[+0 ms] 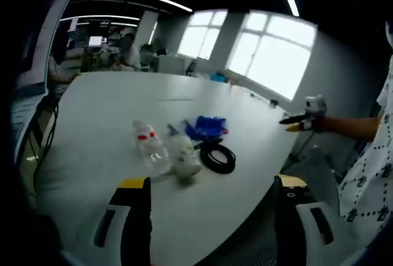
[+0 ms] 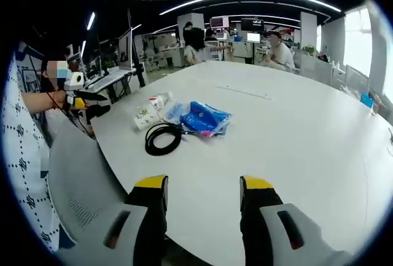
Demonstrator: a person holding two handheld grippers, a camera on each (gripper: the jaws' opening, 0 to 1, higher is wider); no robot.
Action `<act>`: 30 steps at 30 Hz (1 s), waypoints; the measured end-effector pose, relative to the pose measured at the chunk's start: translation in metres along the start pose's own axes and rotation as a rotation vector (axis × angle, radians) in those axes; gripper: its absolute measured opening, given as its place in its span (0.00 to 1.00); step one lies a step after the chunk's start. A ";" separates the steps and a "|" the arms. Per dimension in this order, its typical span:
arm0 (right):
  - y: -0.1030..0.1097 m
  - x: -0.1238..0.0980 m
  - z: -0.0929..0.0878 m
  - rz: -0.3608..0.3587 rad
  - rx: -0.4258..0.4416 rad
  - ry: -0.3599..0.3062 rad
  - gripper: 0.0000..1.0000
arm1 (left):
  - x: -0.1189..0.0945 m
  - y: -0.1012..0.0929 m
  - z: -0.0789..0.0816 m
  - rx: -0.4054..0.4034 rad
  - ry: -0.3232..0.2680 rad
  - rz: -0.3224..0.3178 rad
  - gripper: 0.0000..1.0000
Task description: Arrange the tabletop items into an orderly group along one side of the table until the central work area is clear of visible clutter.
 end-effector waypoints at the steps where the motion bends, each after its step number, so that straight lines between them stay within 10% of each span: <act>1: 0.000 0.000 0.000 -0.001 -0.001 0.001 0.45 | 0.000 0.000 0.000 -0.001 -0.002 0.000 0.77; 30: 0.001 -0.002 0.002 0.008 -0.013 0.007 0.43 | 0.001 -0.002 0.000 -0.027 0.035 -0.006 0.76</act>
Point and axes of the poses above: the point that each gripper's makers call its tool centre point, and the gripper's own axes: x roughly forward along the fingers, y roughly to its left, z roughly out of its top, the point moved 3 cm from there along -x, roughly backward along the fingers, and after that the axes turned 2 degrees about -x, right-handed, at the moved point
